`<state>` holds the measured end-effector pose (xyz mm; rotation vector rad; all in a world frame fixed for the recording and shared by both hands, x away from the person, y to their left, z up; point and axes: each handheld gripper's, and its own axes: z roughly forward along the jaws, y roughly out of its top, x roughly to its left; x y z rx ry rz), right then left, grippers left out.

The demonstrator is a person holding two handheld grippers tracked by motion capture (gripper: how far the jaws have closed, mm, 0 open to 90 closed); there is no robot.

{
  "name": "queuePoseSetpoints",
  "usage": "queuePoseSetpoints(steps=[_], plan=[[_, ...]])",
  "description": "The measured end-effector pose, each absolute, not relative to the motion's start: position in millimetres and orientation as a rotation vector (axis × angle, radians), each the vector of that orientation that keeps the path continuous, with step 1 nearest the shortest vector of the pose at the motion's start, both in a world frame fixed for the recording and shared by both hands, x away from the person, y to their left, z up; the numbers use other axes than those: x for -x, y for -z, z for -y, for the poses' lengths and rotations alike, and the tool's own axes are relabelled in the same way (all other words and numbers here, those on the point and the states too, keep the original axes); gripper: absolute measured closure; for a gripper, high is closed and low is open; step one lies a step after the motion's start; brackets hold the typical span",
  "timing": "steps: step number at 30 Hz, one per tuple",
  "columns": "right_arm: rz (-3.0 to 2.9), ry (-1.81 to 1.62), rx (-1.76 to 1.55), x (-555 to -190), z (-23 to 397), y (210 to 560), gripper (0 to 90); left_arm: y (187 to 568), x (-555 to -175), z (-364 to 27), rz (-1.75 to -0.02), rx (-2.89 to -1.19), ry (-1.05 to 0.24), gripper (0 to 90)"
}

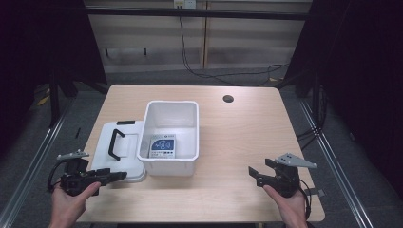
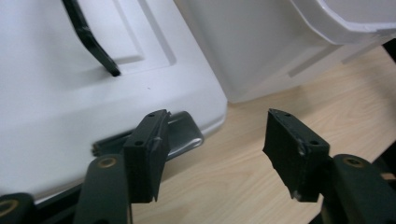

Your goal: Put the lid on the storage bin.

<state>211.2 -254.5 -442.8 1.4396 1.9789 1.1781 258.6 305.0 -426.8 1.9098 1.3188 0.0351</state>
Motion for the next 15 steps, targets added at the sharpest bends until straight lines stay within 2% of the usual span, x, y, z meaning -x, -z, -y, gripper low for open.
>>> queuePoseSetpoints(steps=[7, 9, 15], plan=[[-1.989, -1.188, -1.451, -210.5, 254.0, 441.8, 26.0, 418.6, -263.2, -306.8, -1.319, -1.921, -0.028, 45.5], [-1.998, -1.188, -1.45, -210.5, 253.4, 441.7, 26.0, 416.0, -266.7, -307.6, -1.315, -1.911, 0.006, 45.5], [-2.012, -1.19, -1.433, -209.7, 251.8, 440.9, 26.1, 397.4, -278.1, -311.8, -1.317, -1.893, -0.015, 45.6]])
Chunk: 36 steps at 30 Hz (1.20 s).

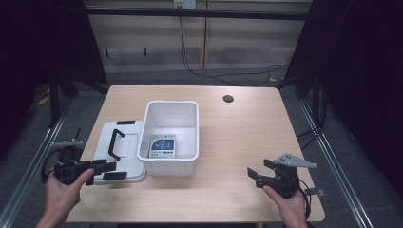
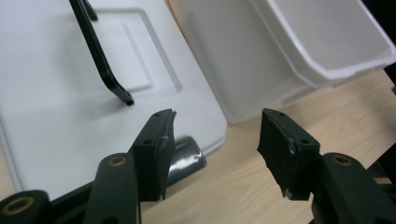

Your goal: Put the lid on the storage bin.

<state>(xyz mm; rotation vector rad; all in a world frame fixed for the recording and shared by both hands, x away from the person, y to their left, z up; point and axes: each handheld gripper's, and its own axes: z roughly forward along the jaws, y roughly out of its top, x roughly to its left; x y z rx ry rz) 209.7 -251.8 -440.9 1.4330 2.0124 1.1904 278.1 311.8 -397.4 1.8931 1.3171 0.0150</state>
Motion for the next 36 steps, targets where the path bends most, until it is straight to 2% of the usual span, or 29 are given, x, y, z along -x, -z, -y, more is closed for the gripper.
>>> queuePoseSetpoints(steps=[13, 19, 29, 36], plan=[[-2.03, -1.171, -1.42, -210.1, 248.6, 441.6, 26.0, 376.5, -298.1, -302.5, -1.334, -2.022, -0.099, 54.0], [-2.033, -1.172, -1.422, -210.0, 247.7, 441.7, 26.1, 366.8, -309.5, -301.9, -1.366, -1.977, -0.058, 53.5], [-2.052, -1.169, -1.421, -210.5, 246.8, 442.6, 26.1, 357.6, -322.0, -296.4, -1.417, -2.092, -0.113, 55.3], [-2.068, -1.163, -1.422, -211.7, 246.4, 443.7, 26.2, 355.7, -340.9, -295.7, -1.44, -2.105, -0.088, 55.5]])
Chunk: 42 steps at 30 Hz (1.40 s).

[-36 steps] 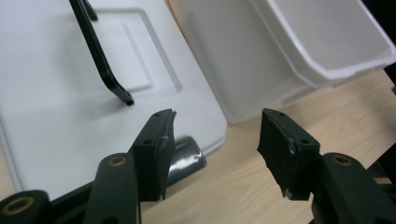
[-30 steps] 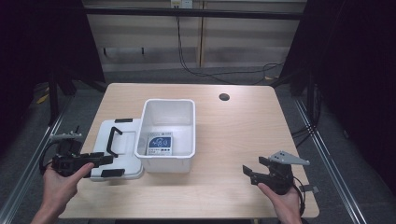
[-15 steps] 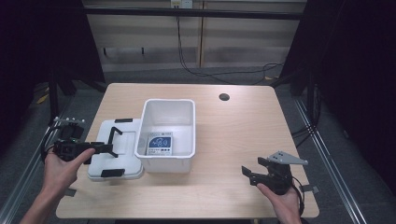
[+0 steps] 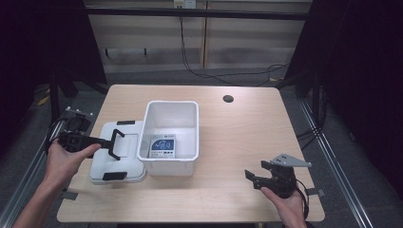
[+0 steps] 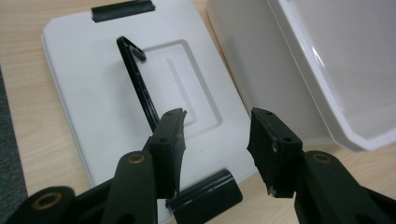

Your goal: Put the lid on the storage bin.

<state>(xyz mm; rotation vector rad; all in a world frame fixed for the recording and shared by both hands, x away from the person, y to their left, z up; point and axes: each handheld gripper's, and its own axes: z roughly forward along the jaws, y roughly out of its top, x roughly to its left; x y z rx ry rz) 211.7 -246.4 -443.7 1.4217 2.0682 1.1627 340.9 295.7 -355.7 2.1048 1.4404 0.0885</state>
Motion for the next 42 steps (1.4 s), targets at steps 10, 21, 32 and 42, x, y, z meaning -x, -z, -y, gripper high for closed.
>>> queuePoseSetpoints(steps=[10, 21, 32, 42], plan=[[-2.088, -1.154, -1.415, -212.1, 244.5, 444.2, 26.3, 363.9, -365.5, -302.3, -1.615, -2.128, -0.064, 55.9], [-2.104, -1.141, -1.412, -212.8, 243.6, 445.4, 26.3, 379.4, -393.0, -301.1, -1.723, -2.167, 0.027, 55.2], [-2.124, -1.117, -1.412, -213.2, 242.2, 446.6, 26.3, 391.9, -409.8, -289.5, -1.816, -2.222, 0.033, 60.5], [-2.144, -1.1, -1.409, -214.1, 241.1, 447.8, 25.8, 406.0, -422.4, -282.7, -1.883, -2.222, 0.054, 69.5]])
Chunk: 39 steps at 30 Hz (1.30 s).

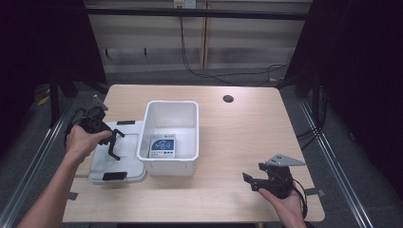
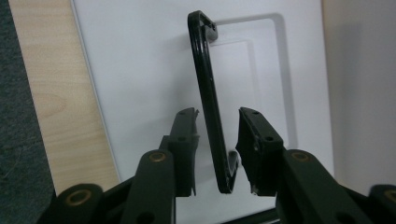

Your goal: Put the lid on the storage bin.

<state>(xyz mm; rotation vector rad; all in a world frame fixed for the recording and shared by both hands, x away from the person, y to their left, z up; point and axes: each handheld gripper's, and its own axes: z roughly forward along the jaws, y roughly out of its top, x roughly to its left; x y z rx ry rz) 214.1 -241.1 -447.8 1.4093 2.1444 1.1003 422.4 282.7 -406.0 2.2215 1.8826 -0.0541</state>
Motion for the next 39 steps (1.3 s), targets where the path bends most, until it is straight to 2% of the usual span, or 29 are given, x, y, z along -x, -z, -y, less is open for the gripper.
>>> queuePoseSetpoints(steps=[16, 39], plan=[[-2.155, -1.081, -1.412, -215.1, 240.3, 449.0, 25.1, 418.8, -434.8, -270.7, -1.948, -2.239, 0.082, 79.8], [-2.162, -1.065, -1.419, -216.6, 239.9, 450.5, 25.0, 413.9, -435.7, -274.6, -1.994, -2.2, 0.107, 84.9]])
